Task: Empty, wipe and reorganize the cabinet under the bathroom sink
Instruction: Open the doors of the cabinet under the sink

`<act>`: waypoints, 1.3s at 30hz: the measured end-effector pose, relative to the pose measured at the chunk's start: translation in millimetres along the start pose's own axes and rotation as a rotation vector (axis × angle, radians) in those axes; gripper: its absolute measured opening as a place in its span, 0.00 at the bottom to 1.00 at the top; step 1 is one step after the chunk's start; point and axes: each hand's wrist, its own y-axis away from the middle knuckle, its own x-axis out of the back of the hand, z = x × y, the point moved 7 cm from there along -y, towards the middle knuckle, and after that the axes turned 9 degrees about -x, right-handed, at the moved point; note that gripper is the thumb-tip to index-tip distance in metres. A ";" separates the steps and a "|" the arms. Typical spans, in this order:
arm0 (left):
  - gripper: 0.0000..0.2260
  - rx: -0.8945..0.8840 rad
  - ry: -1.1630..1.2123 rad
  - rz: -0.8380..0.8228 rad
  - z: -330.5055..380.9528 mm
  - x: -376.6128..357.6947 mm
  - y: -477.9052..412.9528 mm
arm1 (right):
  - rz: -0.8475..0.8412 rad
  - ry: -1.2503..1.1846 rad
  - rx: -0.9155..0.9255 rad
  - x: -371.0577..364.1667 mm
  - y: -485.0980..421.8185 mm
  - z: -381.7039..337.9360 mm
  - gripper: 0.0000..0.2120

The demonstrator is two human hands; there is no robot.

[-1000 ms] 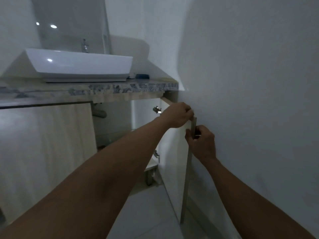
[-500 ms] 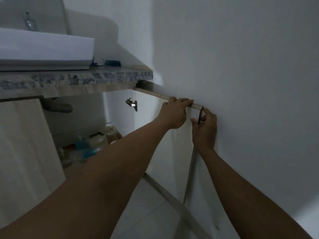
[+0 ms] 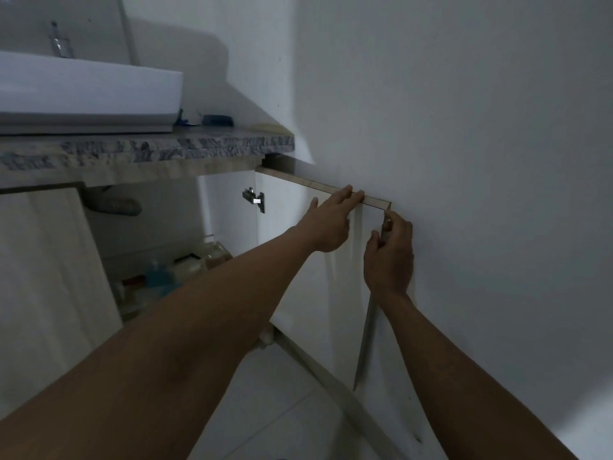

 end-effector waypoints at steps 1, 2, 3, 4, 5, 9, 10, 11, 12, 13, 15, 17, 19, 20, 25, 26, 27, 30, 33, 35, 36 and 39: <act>0.29 0.005 -0.009 -0.010 -3.6 2.5 3.9 | -0.015 -0.010 0.032 -2.3 3.7 -5.2 0.17; 0.29 0.016 -0.023 -0.022 -8.5 5.0 8.3 | -0.029 -0.022 0.064 -5.1 7.3 -11.1 0.17; 0.29 0.033 -0.043 -0.031 -14.2 8.0 13.3 | -0.043 -0.035 0.095 -9.0 10.7 -17.2 0.16; 0.28 0.054 -0.068 -0.040 -21.4 11.2 19.2 | -0.064 -0.052 0.120 -14.0 14.0 -23.6 0.16; 0.28 0.078 -0.094 -0.045 -29.6 15.5 26.1 | -0.093 -0.073 0.136 -20.0 17.0 -30.0 0.16; 0.24 0.211 -0.160 -0.002 -69.1 46.7 66.2 | -0.252 -0.105 0.109 -57.3 33.5 -57.2 0.17; 0.22 0.257 -0.185 0.026 -79.5 58.5 80.0 | -0.312 -0.119 0.119 -70.0 40.8 -67.3 0.17; 0.20 0.304 -0.206 0.055 -89.3 69.9 93.5 | -0.373 -0.135 0.138 -82.8 48.3 -77.5 0.16; 0.19 0.349 -0.224 0.082 -98.7 81.0 106.7 | -0.431 -0.150 0.162 -95.0 56.1 -88.5 0.16; 0.18 0.397 -0.246 0.100 -108.6 92.7 121.6 | -0.487 -0.167 0.184 -108.2 64.6 -101.2 0.16; 0.18 0.493 -0.296 0.088 -129.7 114.4 153.8 | -0.576 -0.185 0.209 -132.9 80.9 -129.0 0.15; 0.19 0.584 -0.342 0.051 -152.2 136.2 190.1 | -0.648 -0.199 0.256 -158.2 98.7 -159.7 0.15; 0.20 0.664 -0.375 0.028 -174.9 156.8 230.1 | -0.728 -0.218 0.313 -182.7 118.4 -192.5 0.16; 0.19 0.700 -0.388 0.019 -185.3 165.6 251.1 | -0.761 -0.225 0.344 -194.2 128.5 -208.9 0.16; 0.20 0.861 -0.455 0.037 -228.0 197.0 334.1 | -0.877 -0.245 0.432 -245.7 177.5 -276.0 0.15; 0.21 0.885 -0.467 0.043 -235.0 201.8 346.1 | -0.901 -0.250 0.421 -257.3 186.4 -284.6 0.16; 0.21 0.902 -0.480 0.048 -242.6 205.8 356.6 | -0.923 -0.258 0.411 -269.6 195.0 -292.1 0.16; 0.23 0.927 -0.517 0.049 -264.6 215.3 377.6 | -1.021 -0.256 0.357 -304.7 214.2 -308.3 0.18; 0.25 0.929 -0.548 0.039 -284.3 217.9 385.8 | -1.118 -0.263 0.224 -338.7 224.0 -313.9 0.25; 0.27 0.926 -0.553 0.050 -295.8 218.1 386.6 | -1.149 -0.296 0.137 -356.9 227.3 -315.0 0.26; 0.27 0.927 -0.557 0.053 -300.5 216.6 386.5 | -1.160 -0.297 0.107 -362.2 227.9 -315.0 0.26; 0.27 0.923 -0.595 0.074 -307.1 210.0 385.1 | -1.199 -0.279 0.070 -373.6 229.8 -313.3 0.24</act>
